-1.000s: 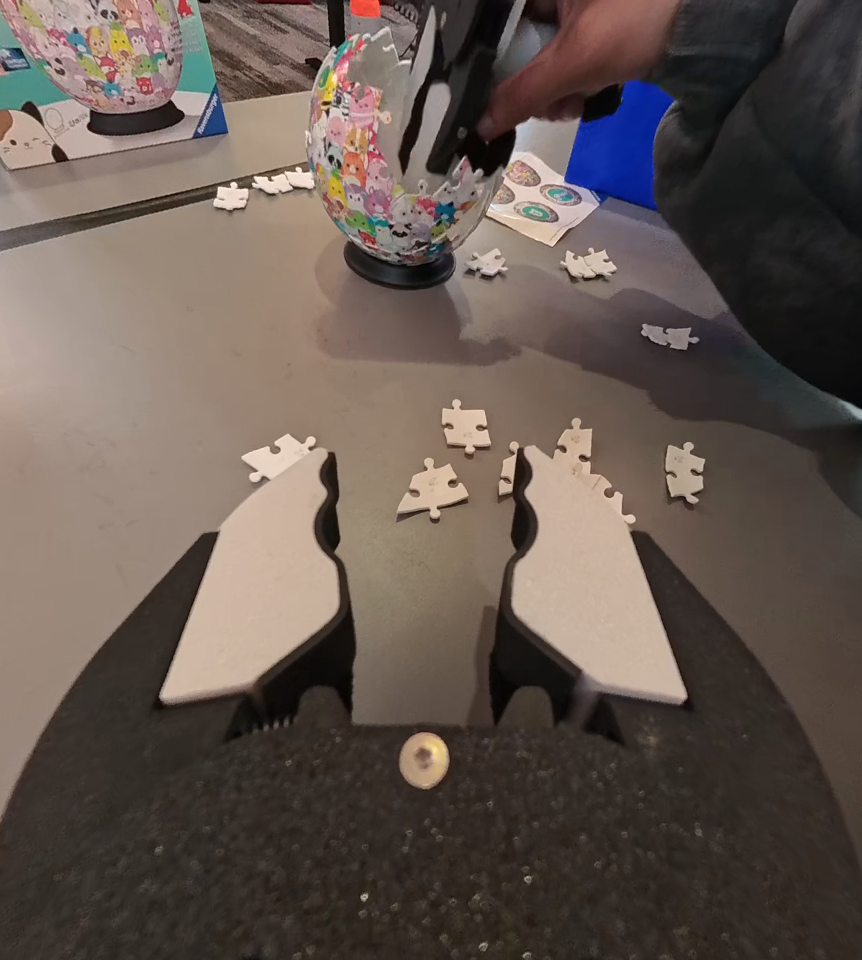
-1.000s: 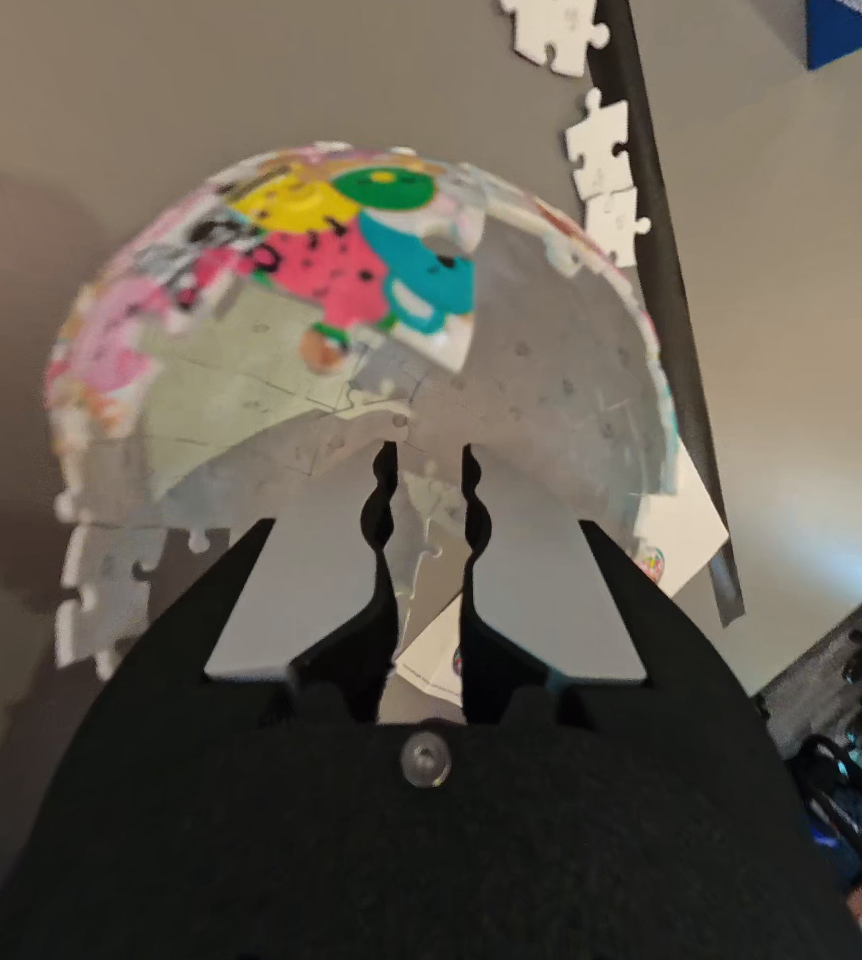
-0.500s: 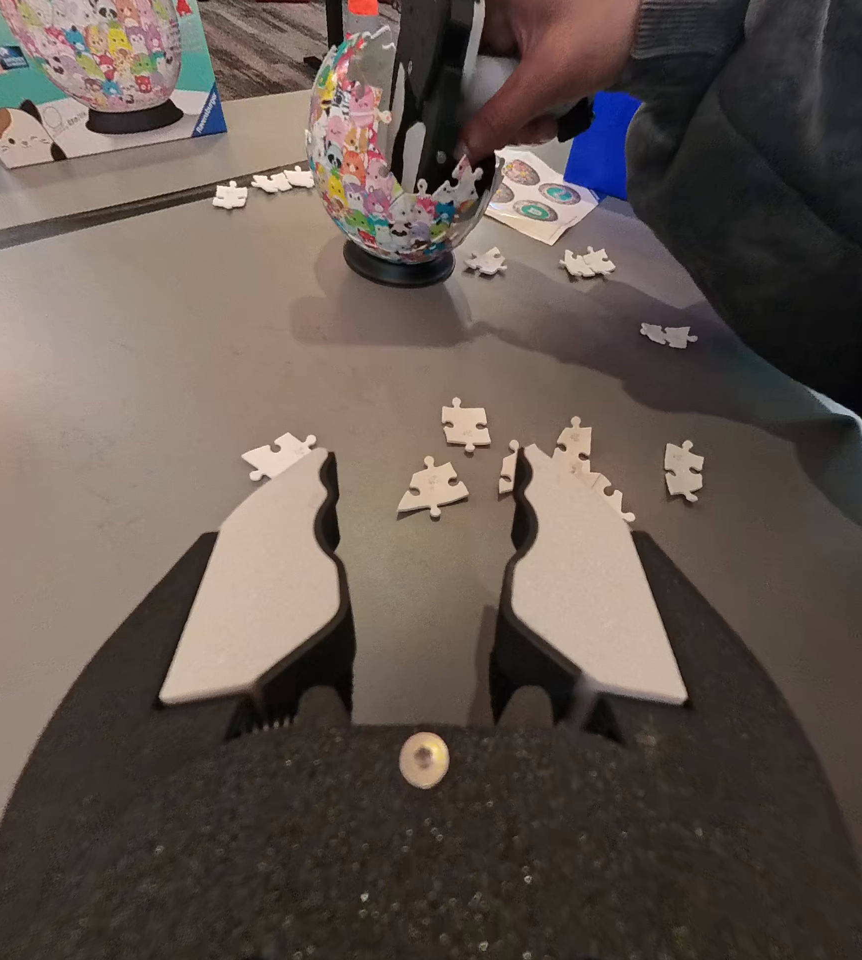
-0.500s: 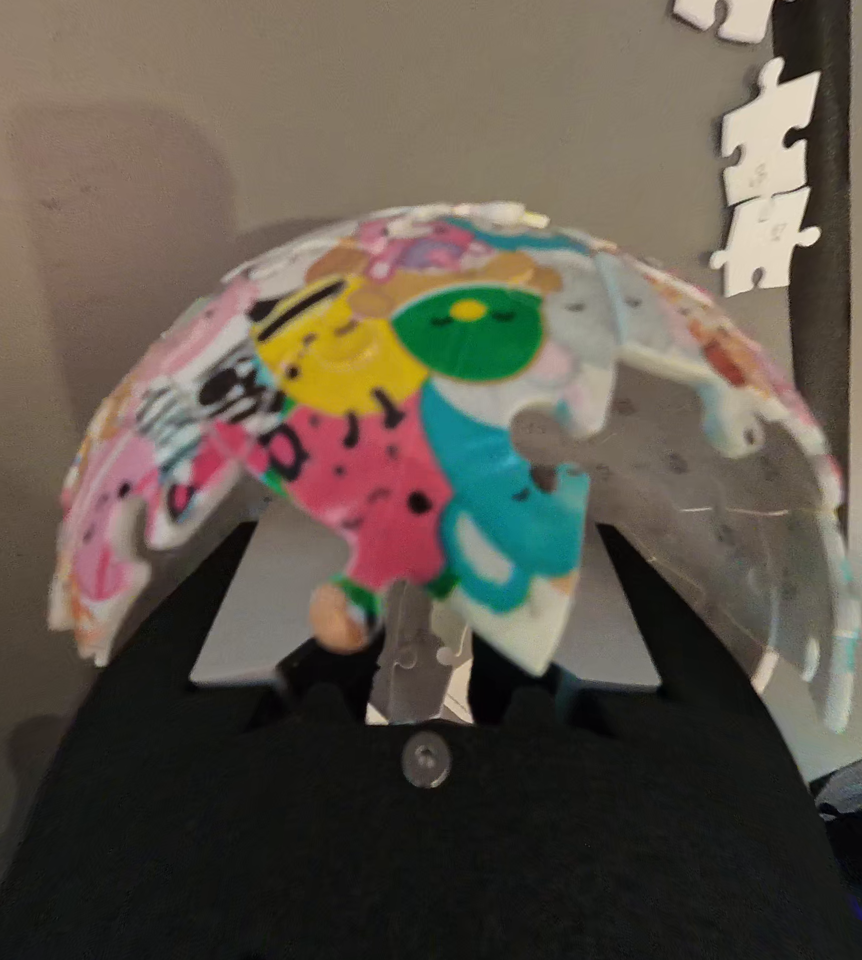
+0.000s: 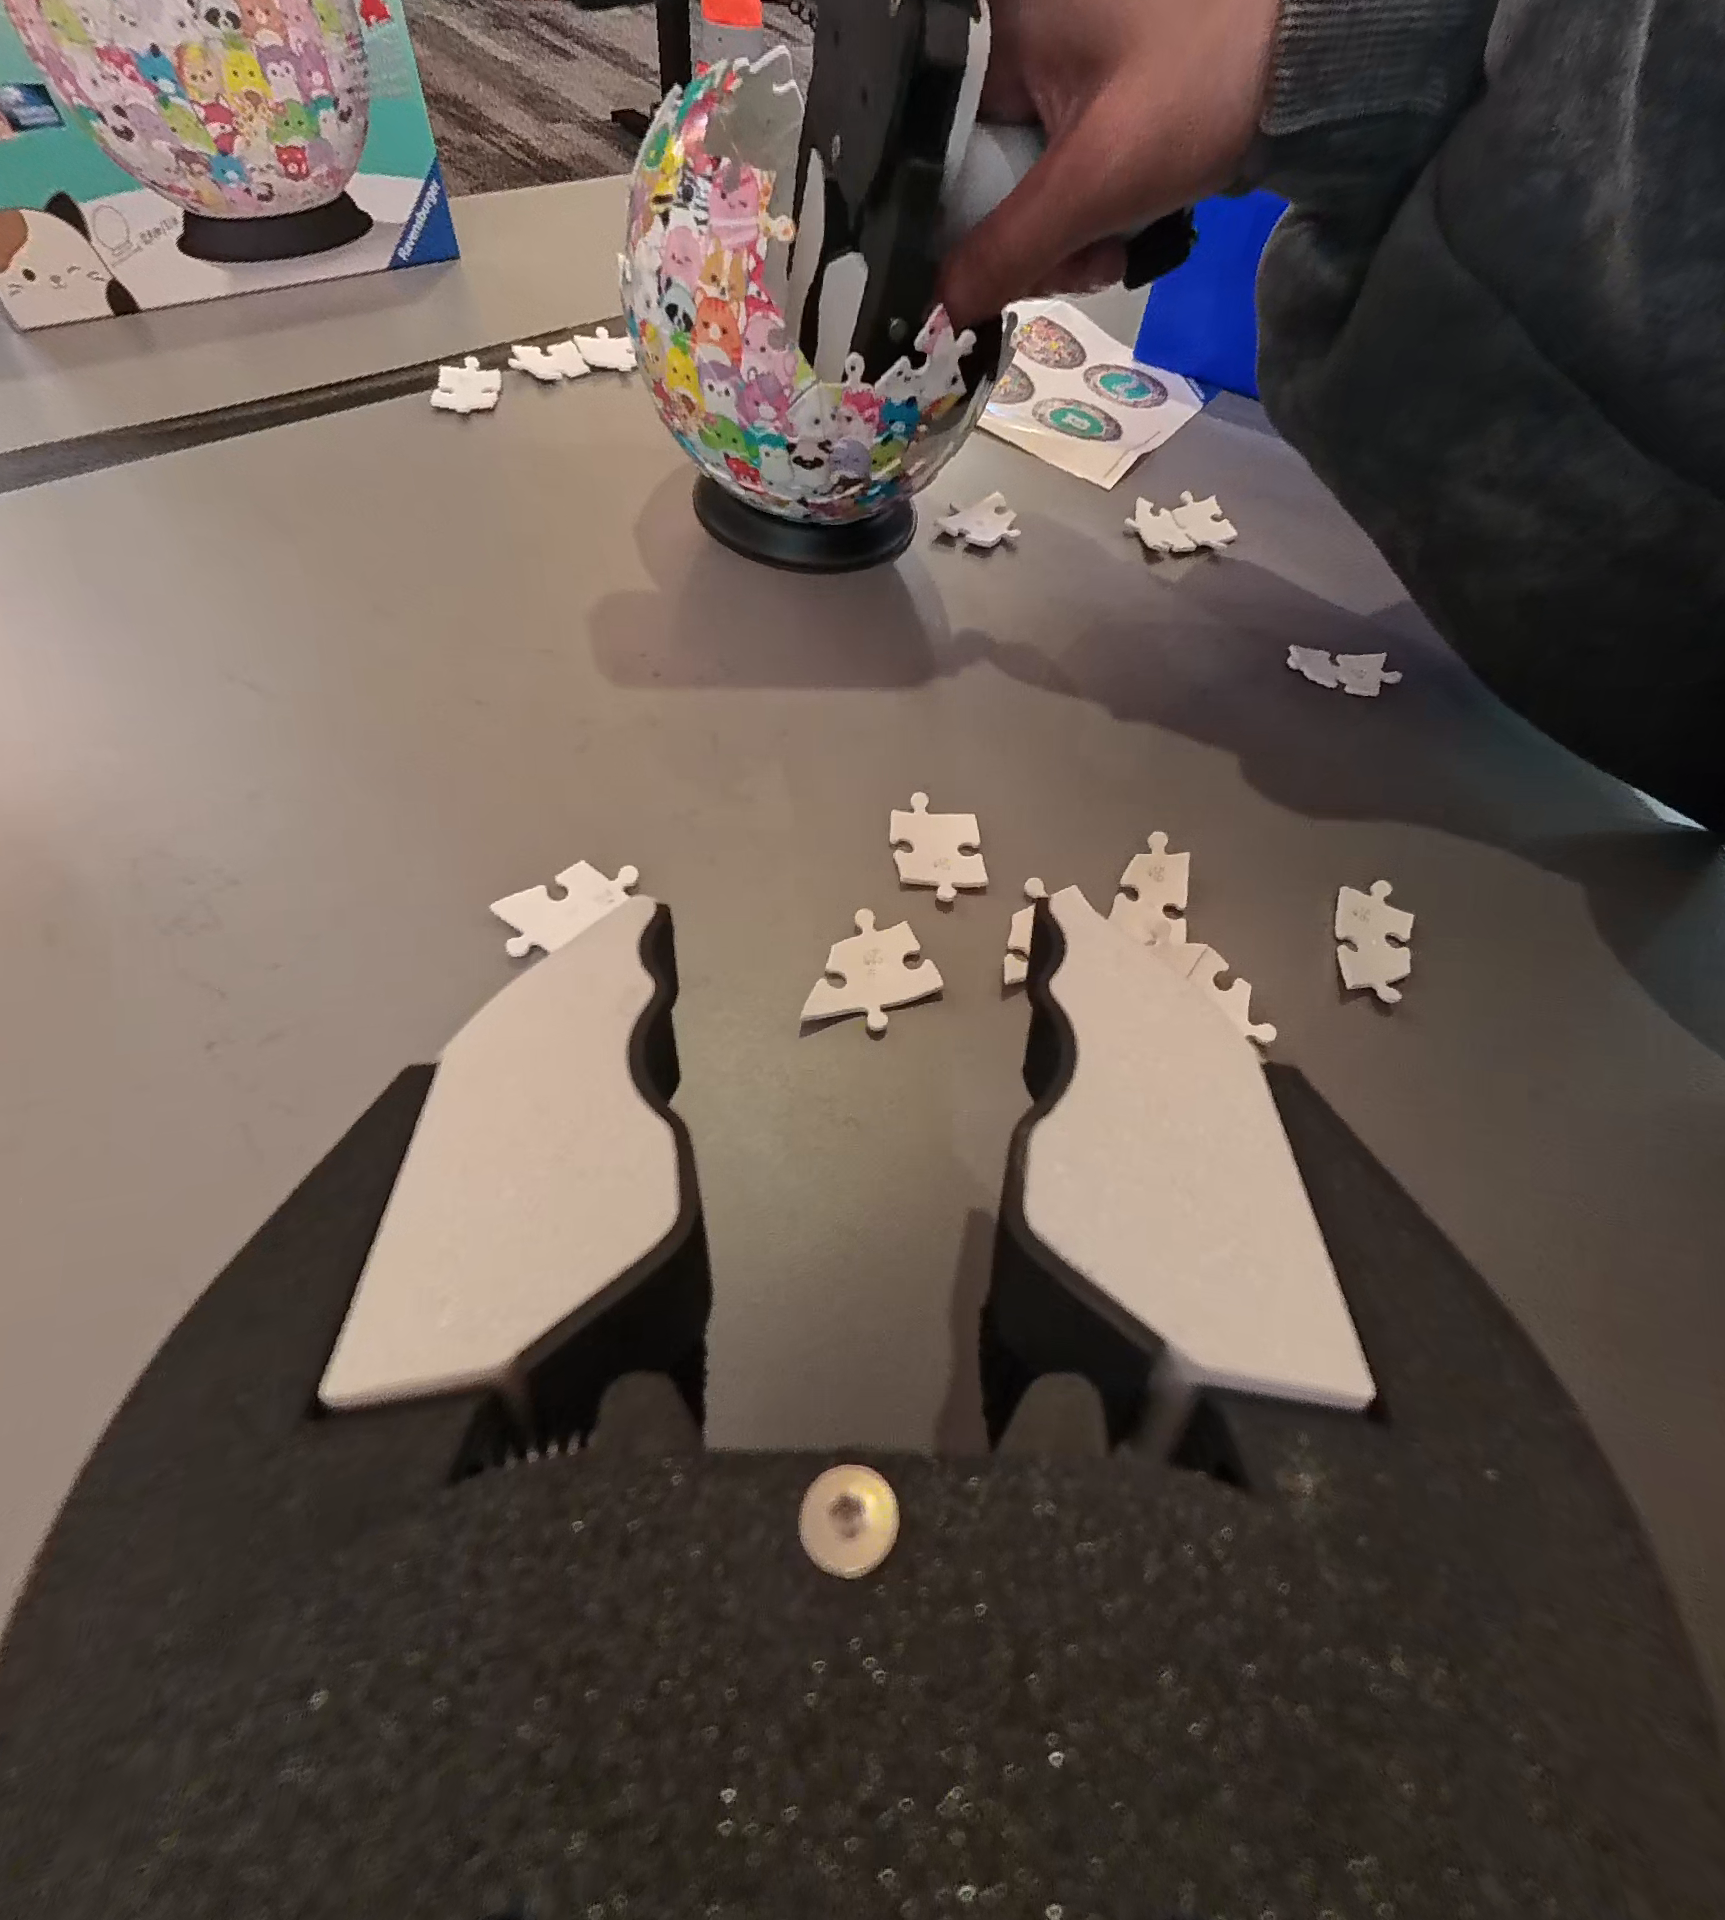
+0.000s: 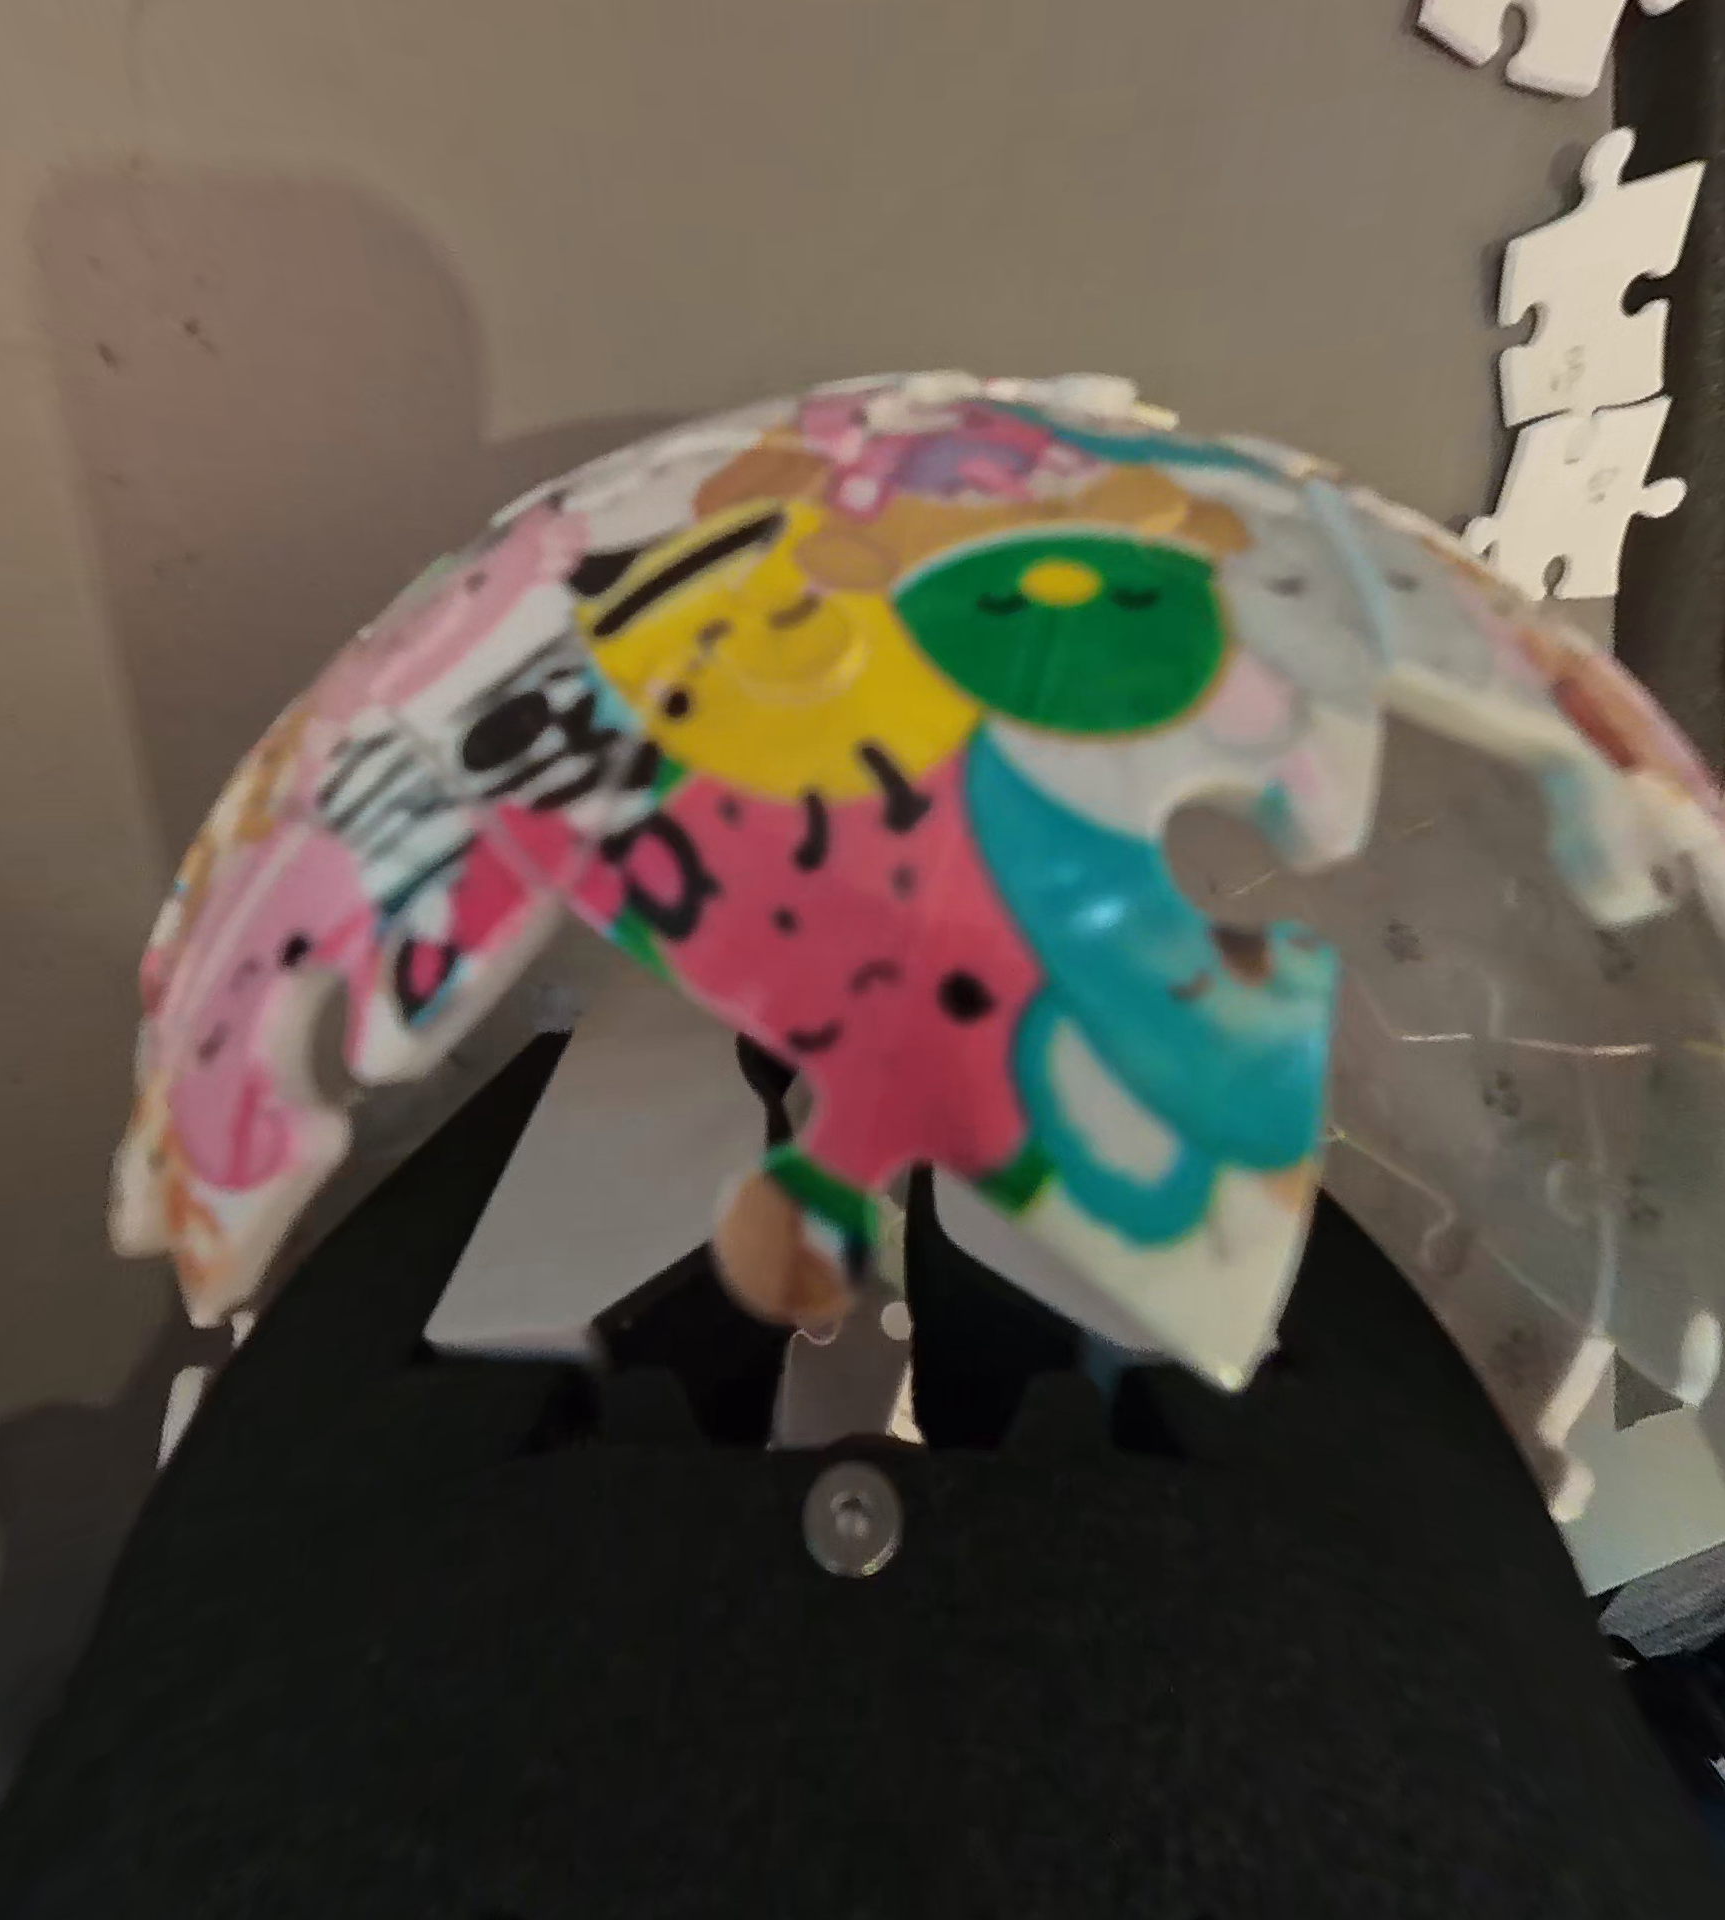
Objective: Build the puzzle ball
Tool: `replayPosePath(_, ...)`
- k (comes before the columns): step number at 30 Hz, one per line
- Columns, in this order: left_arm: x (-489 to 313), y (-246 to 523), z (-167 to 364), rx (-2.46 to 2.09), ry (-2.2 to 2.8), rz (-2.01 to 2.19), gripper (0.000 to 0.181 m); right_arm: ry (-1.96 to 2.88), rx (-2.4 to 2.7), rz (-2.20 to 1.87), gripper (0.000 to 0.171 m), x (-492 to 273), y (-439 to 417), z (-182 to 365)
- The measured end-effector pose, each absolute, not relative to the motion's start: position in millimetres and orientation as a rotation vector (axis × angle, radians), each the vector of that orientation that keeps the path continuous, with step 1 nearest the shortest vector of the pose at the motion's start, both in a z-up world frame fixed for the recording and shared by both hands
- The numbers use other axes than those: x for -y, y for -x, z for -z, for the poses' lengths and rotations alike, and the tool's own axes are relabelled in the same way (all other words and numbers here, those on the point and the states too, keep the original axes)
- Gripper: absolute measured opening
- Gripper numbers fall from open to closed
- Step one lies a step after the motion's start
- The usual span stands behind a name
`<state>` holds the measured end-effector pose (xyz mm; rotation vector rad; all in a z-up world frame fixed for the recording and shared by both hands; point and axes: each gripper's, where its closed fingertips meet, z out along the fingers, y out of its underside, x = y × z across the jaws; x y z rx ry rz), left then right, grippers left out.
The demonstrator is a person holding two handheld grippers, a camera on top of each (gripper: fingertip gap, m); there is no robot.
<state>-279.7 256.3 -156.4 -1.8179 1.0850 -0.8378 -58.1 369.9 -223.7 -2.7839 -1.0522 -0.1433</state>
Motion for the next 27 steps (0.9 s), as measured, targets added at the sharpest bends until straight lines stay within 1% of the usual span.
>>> replayPosePath(1,-256.2,279.7,156.3,-1.085,1.818,0.838,0.064,2.783,1.052,0.141,0.017,-369.7,58.2,223.6)
replayPosePath(4,-256.0,279.7,155.7,-1.086,1.814,0.835,0.064,2.782,1.064,0.135,0.000,-368.4,59.0,223.9)
replayPosePath(8,-256.3,280.3,155.5,-1.085,1.814,0.834,0.064,2.779,1.043,0.130,0.000,-369.3,57.9,224.0)
replayPosePath(11,-256.6,280.6,155.3,-1.084,1.814,0.833,0.064,2.782,1.084,0.207,0.000,-367.9,50.2,222.7)
replayPosePath(16,-257.1,280.7,155.7,-1.083,1.816,0.834,0.064,2.713,1.069,0.270,0.000,-375.3,42.1,200.4)
replayPosePath(17,-256.9,280.4,156.1,-1.085,1.818,0.834,0.064,2.705,1.074,0.284,0.004,-376.6,40.4,198.6)
replayPosePath(19,-256.1,280.0,156.3,-1.090,1.816,0.832,0.064,2.745,1.080,0.301,0.035,-374.4,34.9,201.4)
replayPosePath(20,-255.8,279.9,156.1,-1.092,1.814,0.831,0.064,2.765,1.091,0.289,0.041,-372.2,34.5,204.1)
replayPosePath(24,-256.0,280.3,155.9,-1.091,1.814,0.831,0.064,2.777,1.139,0.294,0.057,-372.4,38.6,210.2)
replayPosePath(27,-256.4,280.9,155.1,-1.087,1.814,0.834,0.064,2.792,1.199,0.314,0.057,-370.3,41.6,215.1)
